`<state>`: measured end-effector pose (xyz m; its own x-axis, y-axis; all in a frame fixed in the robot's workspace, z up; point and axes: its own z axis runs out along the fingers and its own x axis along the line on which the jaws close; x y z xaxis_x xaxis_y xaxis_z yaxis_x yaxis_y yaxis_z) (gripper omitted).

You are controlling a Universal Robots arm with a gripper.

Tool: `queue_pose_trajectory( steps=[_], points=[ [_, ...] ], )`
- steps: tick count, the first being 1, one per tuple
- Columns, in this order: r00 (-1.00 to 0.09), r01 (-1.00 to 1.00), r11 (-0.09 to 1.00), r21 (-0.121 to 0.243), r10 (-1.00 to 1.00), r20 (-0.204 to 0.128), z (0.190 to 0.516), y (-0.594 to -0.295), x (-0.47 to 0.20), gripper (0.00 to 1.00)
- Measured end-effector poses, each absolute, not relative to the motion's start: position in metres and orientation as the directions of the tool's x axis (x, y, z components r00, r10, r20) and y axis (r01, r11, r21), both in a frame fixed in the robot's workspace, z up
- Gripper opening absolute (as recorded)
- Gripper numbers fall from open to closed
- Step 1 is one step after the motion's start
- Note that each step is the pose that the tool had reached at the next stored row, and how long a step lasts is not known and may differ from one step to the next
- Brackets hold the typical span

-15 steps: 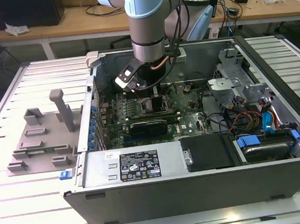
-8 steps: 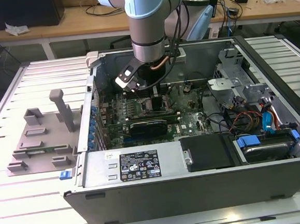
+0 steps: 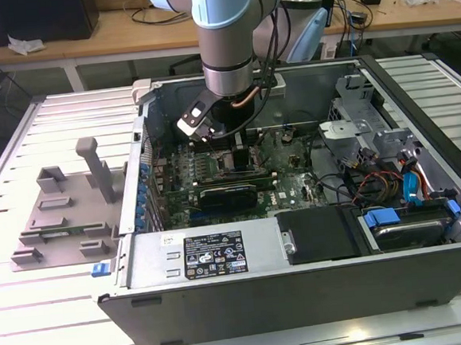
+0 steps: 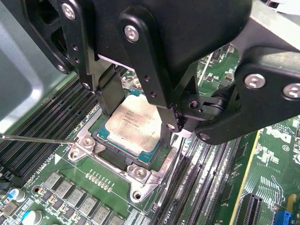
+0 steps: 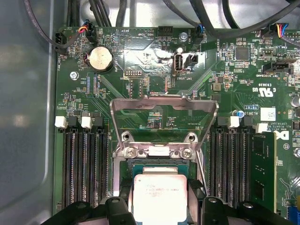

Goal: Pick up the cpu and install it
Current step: 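Place the cpu into insertion slot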

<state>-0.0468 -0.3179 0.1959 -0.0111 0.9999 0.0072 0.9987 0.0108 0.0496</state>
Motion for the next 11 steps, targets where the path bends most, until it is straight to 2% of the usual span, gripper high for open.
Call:
queue_pose_trajectory(
  steps=[9, 10, 11],
  points=[
    [-0.011, 0.999, 0.011, 0.050, 1.000, 0.007, 0.1959, -0.3179, -0.0466, 0.55],
    [-0.011, 0.999, 0.011, 0.050, 1.000, 0.008, 0.1956, -0.3177, -0.0464, 0.55],
    [-0.011, 0.999, 0.011, 0.050, 1.000, 0.007, 0.1958, -0.3178, -0.0465, 0.62]
  ],
)
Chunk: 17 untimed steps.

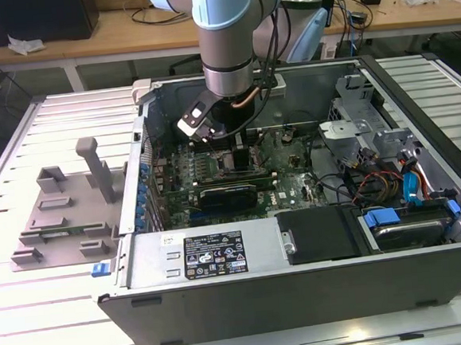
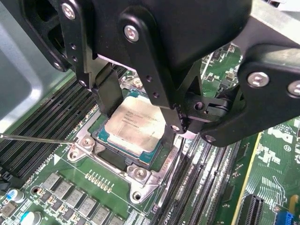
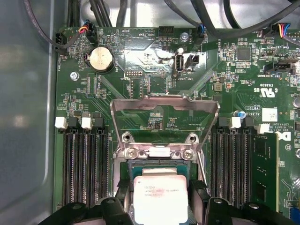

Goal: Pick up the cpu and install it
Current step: 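Place the cpu into insertion slot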

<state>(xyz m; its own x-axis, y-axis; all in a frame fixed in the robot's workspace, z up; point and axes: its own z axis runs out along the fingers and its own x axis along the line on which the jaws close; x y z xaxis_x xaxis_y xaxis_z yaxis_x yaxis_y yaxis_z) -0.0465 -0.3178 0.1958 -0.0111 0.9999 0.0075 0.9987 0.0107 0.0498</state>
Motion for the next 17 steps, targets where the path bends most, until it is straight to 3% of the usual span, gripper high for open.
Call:
queue_pose_trajectory(
  steps=[14, 17],
  points=[
    [-0.011, 0.999, 0.011, 0.050, 1.000, 0.005, 0.1991, -0.3177, -0.0465, 0.62],
    [-0.011, 0.999, 0.011, 0.049, 1.000, 0.005, 0.1992, -0.3177, -0.0465, 0.53]
  ],
)
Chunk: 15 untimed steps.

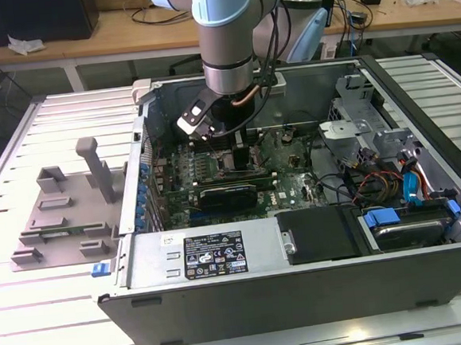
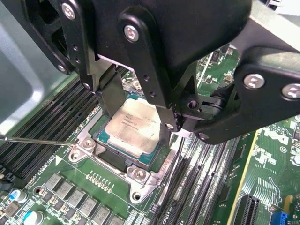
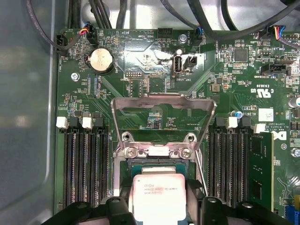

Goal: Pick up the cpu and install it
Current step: 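Place the cpu into insertion slot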

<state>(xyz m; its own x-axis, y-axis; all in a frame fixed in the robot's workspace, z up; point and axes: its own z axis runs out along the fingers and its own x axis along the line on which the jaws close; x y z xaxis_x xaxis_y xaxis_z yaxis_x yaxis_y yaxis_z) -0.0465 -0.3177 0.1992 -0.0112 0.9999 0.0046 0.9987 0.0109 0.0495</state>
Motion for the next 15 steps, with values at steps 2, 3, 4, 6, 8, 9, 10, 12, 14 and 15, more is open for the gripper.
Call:
queue_pose_trajectory(
  steps=[2, 3, 4, 6, 8, 9, 10, 12, 14, 15],
  points=[
    [-0.011, 0.999, 0.011, 0.050, 1.000, 0.005, 0.1992, -0.3177, -0.0465, 0.53],
    [-0.011, 0.999, 0.011, 0.050, 1.000, 0.005, 0.1992, -0.3177, -0.0465, 0.53],
    [-0.011, 0.999, 0.011, 0.050, 1.000, 0.005, 0.1992, -0.3177, -0.0465, 0.53],
    [-0.010, 0.999, 0.010, 0.050, 1.000, 0.005, 0.1999, -0.3177, -0.0465, 0.53],
    [-0.009, 0.999, 0.009, 0.050, 1.000, 0.005, 0.2004, -0.3176, -0.0465, 0.53],
    [-0.007, 0.999, 0.007, 0.050, 1.000, 0.005, 0.2004, -0.3176, -0.0465, 0.53],
    [-0.003, 0.999, 0.003, 0.050, 1.000, 0.005, 0.2005, -0.3177, -0.0465, 0.53],
    [0.016, 0.999, -0.016, 0.049, 1.000, 0.005, 0.2006, -0.3178, -0.0466, 0.53],
    [0.028, 0.998, -0.028, 0.050, 1.000, 0.005, 0.2005, -0.3177, -0.0465, 0.53],
    [0.029, 0.998, -0.029, 0.050, 1.000, 0.005, 0.2005, -0.3177, -0.0465, 0.53]
  ],
)
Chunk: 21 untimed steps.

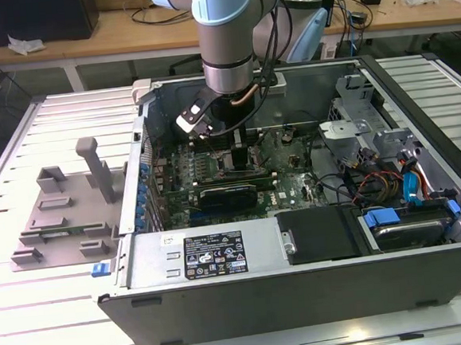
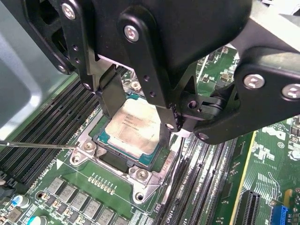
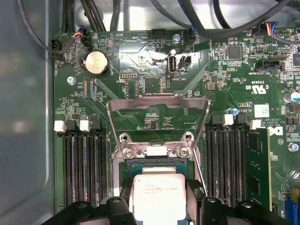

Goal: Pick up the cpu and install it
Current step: 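Place the cpu into insertion slot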

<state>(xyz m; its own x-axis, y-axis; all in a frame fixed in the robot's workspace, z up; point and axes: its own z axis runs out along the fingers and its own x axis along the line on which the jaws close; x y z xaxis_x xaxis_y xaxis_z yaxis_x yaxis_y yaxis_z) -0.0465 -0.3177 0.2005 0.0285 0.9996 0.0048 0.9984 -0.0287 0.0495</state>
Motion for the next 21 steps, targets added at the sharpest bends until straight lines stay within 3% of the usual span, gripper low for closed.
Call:
queue_pose_trajectory(
  steps=[13, 15, 21],
  points=[
    [0.029, 0.998, -0.029, 0.050, 1.000, 0.005, 0.1984, -0.3176, -0.0450, 0.53],
    [0.029, 0.998, -0.029, 0.050, 1.000, 0.005, 0.1982, -0.3175, -0.0449, 0.61],
    [0.029, 0.998, -0.029, 0.050, 1.000, 0.005, 0.1984, -0.3176, -0.0449, 0.61]
  ],
)
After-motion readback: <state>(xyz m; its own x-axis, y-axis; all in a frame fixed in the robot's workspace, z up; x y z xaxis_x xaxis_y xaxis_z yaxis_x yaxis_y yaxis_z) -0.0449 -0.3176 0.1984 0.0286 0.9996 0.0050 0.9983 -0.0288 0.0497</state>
